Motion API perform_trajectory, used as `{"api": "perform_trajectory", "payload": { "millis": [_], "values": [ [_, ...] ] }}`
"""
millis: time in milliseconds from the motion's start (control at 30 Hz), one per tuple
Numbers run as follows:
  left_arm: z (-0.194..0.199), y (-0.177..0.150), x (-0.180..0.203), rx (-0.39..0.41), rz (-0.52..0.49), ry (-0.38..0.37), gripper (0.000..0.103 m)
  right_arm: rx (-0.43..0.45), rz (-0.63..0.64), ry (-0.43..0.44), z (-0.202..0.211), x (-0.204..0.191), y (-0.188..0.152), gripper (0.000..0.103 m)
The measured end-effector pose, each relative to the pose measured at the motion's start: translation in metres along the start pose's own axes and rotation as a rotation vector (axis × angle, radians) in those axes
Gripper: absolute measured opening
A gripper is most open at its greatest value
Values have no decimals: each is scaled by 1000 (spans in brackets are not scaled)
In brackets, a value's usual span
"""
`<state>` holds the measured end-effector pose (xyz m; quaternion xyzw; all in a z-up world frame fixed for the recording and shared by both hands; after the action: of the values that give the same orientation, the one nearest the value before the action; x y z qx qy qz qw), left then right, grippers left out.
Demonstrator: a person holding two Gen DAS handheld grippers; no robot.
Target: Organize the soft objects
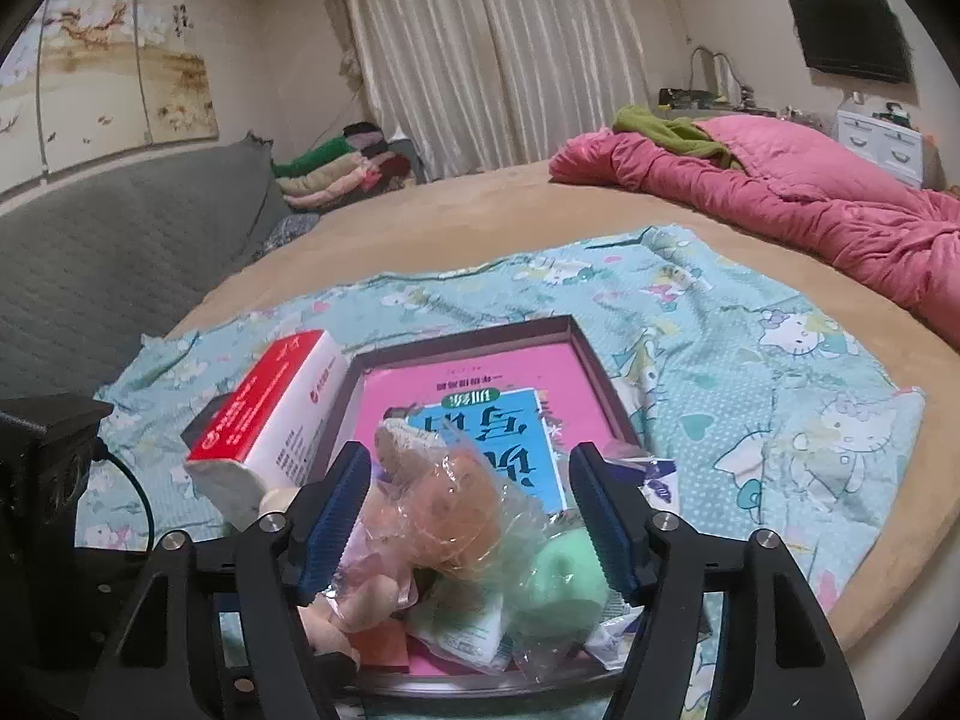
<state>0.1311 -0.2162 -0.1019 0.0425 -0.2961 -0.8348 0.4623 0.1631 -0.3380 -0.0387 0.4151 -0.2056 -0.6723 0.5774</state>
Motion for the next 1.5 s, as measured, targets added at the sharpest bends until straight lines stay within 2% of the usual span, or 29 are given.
{"api": "perform_trajectory", "payload": {
  "millis": [533,700,967,1500],
  "values": [
    [42,7,-7,68,8,63,68,26,-67,-36,34,-10,13,80],
    [51,6,-13,75,17,88,75,4,-80,-68,39,-15,8,80],
    [67,-2,-29,76,44,140,79,22,-127,-123,63,-19,7,81],
    [110,-13,-45,111,99,177,80,0,-156,-168,94,-45,-10,81]
  ]
}}
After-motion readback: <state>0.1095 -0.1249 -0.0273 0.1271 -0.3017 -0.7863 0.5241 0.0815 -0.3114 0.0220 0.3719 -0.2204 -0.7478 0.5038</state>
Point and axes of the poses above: each gripper's, at about its wrist camera, not at the fingertips, and z roughly against the way its jaws point, x to its right, y to its top, the point moved 7 cm from there along -z, roughly the way its jaws point, and after that the axes turned 9 degrees about -z, right-handed, at the moved point
